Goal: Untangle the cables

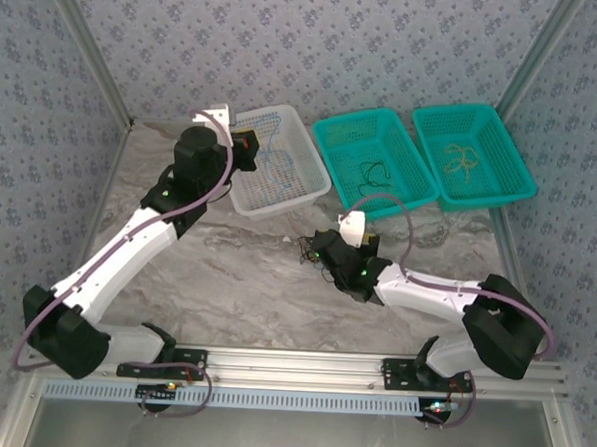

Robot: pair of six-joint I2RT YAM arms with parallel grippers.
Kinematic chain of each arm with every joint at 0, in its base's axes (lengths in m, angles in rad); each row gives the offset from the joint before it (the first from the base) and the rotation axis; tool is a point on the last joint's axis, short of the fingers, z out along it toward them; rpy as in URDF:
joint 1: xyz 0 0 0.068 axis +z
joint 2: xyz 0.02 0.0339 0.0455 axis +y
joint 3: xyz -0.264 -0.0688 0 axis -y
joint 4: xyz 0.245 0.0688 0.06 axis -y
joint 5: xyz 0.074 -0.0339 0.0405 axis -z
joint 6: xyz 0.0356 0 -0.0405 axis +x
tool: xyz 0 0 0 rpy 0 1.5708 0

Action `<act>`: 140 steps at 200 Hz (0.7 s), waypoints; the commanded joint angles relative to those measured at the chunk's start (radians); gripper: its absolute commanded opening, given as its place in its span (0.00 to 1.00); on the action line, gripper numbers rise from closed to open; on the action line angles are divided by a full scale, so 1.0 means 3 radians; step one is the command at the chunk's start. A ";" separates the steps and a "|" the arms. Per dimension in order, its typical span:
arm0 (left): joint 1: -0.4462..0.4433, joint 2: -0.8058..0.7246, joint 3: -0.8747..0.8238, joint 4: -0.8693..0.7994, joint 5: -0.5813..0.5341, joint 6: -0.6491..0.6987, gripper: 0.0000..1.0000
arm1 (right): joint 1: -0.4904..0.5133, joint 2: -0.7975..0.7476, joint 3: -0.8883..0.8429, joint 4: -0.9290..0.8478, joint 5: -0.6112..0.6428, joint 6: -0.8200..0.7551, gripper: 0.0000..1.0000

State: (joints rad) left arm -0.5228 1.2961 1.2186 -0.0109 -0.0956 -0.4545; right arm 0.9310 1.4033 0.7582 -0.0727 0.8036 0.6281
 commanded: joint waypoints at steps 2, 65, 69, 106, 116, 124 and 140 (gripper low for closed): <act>0.0038 0.0165 0.0228 0.0067 -0.0054 0.0153 0.00 | -0.0009 0.0091 0.0464 -0.0857 0.0334 -0.0261 0.99; 0.0186 0.0848 0.0588 -0.0037 -0.0064 0.0247 0.00 | -0.0245 -0.0425 0.0155 -0.0545 -0.0323 0.0196 1.00; 0.0195 0.0896 0.0610 -0.0045 -0.0030 0.0265 0.00 | -0.0274 -0.0476 0.0109 -0.0490 -0.0371 0.0193 0.99; 0.0224 0.1305 0.0883 -0.0302 -0.0229 0.0260 0.00 | -0.0516 -0.0740 -0.0021 -0.0383 -0.0791 0.0113 1.00; 0.0224 0.1407 0.1019 -0.0525 -0.0340 0.0166 0.09 | -0.0561 -0.0750 0.0007 -0.0465 -0.0833 0.0115 1.00; 0.0229 0.1489 0.1149 -0.0745 -0.0366 0.0113 0.19 | -0.0599 -0.0751 0.0038 -0.0529 -0.0876 0.0117 1.00; 0.0229 0.1602 0.1309 -0.1031 -0.0324 0.0065 0.58 | -0.0669 -0.0718 0.0124 -0.0682 -0.0935 0.0166 1.00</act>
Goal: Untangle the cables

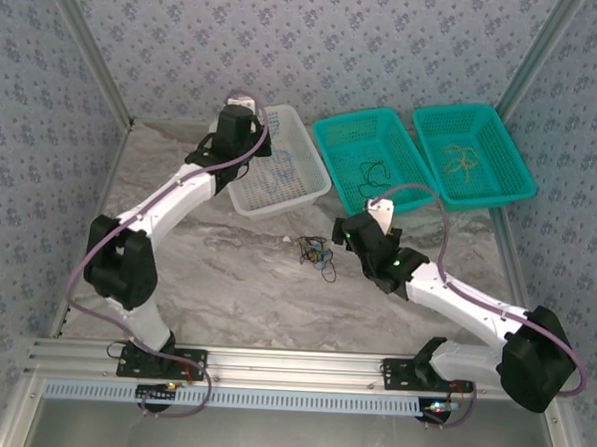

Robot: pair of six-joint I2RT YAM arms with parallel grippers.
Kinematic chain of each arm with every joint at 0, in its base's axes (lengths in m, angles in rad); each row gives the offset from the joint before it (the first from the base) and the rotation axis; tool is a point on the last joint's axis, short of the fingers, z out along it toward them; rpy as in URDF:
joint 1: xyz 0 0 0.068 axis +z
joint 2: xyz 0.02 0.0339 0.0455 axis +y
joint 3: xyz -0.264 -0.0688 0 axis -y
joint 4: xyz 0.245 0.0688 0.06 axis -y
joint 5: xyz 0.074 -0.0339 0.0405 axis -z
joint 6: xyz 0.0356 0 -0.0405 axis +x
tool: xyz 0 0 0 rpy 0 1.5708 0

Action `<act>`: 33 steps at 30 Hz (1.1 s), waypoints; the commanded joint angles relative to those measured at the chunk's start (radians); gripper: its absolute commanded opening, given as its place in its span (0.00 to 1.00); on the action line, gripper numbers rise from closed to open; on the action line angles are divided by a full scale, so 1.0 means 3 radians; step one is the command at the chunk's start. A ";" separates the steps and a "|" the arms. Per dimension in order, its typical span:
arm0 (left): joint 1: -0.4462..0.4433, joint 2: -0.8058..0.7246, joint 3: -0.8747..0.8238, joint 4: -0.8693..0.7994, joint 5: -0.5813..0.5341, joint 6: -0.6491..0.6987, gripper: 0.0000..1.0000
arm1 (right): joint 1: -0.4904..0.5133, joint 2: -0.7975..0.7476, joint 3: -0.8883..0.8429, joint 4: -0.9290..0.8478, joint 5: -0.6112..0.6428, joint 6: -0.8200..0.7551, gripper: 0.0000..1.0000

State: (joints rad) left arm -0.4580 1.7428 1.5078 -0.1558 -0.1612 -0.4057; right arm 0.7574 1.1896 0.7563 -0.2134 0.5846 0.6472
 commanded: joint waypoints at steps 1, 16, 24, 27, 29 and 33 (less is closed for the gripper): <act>0.0013 0.0118 0.0352 -0.0559 -0.0104 -0.0101 0.62 | -0.0093 0.0001 0.0137 -0.0216 -0.0210 0.0103 1.00; -0.0002 -0.0361 -0.0003 -0.0489 0.0346 -0.0246 0.99 | -0.0268 0.0210 0.0238 0.0012 -0.0903 0.0072 1.00; -0.0202 -0.0721 -0.0466 -0.0158 0.0824 -0.0013 0.99 | -0.0291 0.0156 0.0081 0.0143 -0.1202 0.0116 0.99; -0.0407 -0.0871 -0.0669 -0.0145 0.0853 0.0268 0.99 | -0.0313 0.0093 -0.0035 0.0189 -0.1271 0.0204 1.00; -0.0541 -0.0937 -0.0795 -0.0145 0.0923 0.0436 0.99 | -0.0325 0.0060 -0.0118 0.0277 -0.1340 0.0175 1.00; -0.0839 -0.0964 -0.0975 -0.0310 0.0827 0.0754 0.99 | -0.0343 0.0012 -0.0131 0.0178 -0.1211 0.0270 1.00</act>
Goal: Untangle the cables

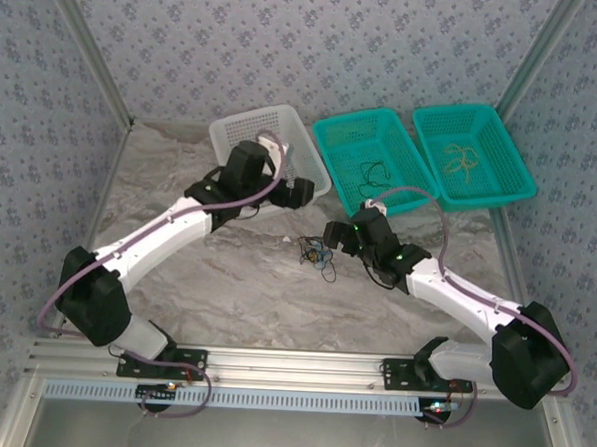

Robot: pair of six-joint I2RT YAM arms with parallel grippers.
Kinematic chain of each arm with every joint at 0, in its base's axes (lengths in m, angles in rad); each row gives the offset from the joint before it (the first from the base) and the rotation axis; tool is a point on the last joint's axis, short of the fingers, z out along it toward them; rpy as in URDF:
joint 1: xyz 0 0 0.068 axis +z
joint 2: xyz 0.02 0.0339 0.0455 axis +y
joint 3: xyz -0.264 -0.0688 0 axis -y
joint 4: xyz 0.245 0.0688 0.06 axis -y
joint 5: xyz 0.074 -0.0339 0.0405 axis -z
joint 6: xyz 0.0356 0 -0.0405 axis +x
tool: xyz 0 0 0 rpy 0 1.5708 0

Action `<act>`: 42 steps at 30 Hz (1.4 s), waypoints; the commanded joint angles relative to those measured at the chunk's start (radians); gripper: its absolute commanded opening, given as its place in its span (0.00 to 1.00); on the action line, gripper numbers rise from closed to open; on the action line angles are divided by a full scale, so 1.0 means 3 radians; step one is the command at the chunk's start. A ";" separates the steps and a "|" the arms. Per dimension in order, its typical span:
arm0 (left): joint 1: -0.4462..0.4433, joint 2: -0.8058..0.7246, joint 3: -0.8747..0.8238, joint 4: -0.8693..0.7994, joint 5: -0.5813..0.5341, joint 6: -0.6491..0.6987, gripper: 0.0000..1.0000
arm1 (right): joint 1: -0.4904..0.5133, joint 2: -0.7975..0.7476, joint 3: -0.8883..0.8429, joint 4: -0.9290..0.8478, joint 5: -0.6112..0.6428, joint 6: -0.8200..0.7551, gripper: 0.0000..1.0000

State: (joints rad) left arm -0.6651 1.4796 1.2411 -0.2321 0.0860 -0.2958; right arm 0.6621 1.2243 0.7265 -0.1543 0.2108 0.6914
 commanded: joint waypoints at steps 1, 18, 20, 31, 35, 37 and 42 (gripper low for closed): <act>-0.0224 -0.0079 -0.0132 -0.0108 -0.0153 0.0483 0.99 | -0.0037 -0.0149 -0.0055 -0.0014 0.0092 0.0175 1.00; -0.0700 0.0311 -0.0535 0.0059 -0.0823 0.1391 0.96 | -0.0243 -0.0584 -0.0346 0.0089 0.0170 0.0431 1.00; -0.0720 0.0487 -0.0423 -0.0061 -0.0869 0.1459 0.90 | -0.0239 -0.0584 -0.0341 0.0108 0.0165 0.0433 1.00; -0.0719 0.1071 0.0110 -0.0499 -0.0777 0.1398 0.46 | -0.0248 -0.0584 -0.0313 0.0095 0.0172 0.0414 1.00; -0.0724 0.1157 0.0193 -0.0547 -0.0768 0.1435 0.43 | -0.0248 -0.0584 -0.0319 0.0096 0.0177 0.0413 1.00; -0.0730 0.1190 0.0213 -0.0546 -0.0767 0.1461 0.43 | -0.0243 -0.0582 -0.0319 0.0100 0.0182 0.0411 1.00; -0.0729 0.1262 0.0225 -0.0541 -0.0808 0.1541 0.43 | -0.0248 -0.0584 -0.0320 0.0098 0.0182 0.0401 1.00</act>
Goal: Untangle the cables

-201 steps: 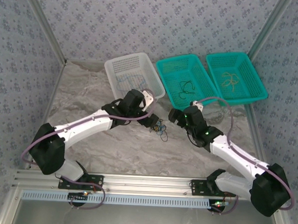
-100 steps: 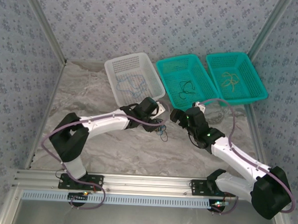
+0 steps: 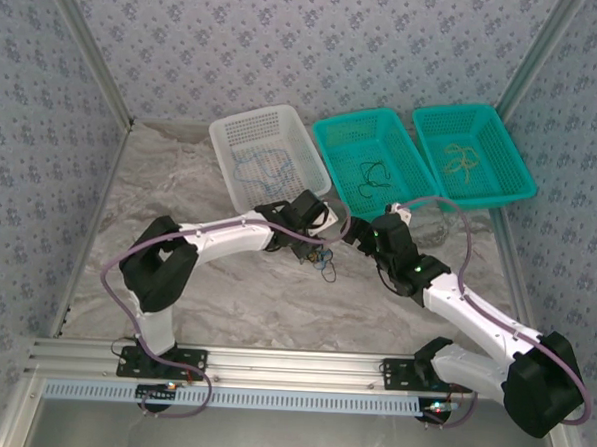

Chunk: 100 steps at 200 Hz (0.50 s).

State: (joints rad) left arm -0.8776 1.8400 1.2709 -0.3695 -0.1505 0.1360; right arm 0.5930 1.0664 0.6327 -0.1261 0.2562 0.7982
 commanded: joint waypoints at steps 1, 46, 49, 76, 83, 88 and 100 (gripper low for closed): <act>-0.0020 0.0077 0.0131 -0.0081 -0.0034 0.0117 0.43 | -0.0016 -0.0057 -0.0010 0.0000 0.0032 0.0046 1.00; -0.0020 0.0203 0.0201 -0.0057 -0.0070 0.0182 0.41 | -0.0017 -0.0057 -0.0004 -0.0001 0.0036 0.0048 1.00; -0.0022 0.0209 0.0209 -0.0049 -0.0066 0.0183 0.40 | -0.0021 -0.0057 -0.0005 -0.0001 0.0033 0.0046 1.00; -0.0022 0.0273 0.0249 -0.0029 -0.0039 0.0180 0.26 | -0.0018 -0.0057 -0.0003 -0.0009 0.0028 0.0048 0.99; -0.0021 0.0273 0.0256 -0.0029 -0.0017 0.0167 0.21 | -0.0016 -0.0057 -0.0004 -0.0008 0.0026 0.0049 0.99; -0.0024 0.0266 0.0256 -0.0028 0.0011 0.0157 0.17 | -0.0021 -0.0057 -0.0003 -0.0016 0.0028 0.0050 0.99; -0.0024 0.0234 0.0244 -0.0028 0.0092 0.0120 0.13 | -0.0021 -0.0061 -0.0006 -0.0024 0.0026 0.0050 0.99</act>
State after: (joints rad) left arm -0.8776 1.9083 1.3212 -0.3687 -0.1558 0.1833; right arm 0.5930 1.0664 0.6327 -0.1265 0.2558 0.7982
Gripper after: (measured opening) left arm 0.171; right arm 0.993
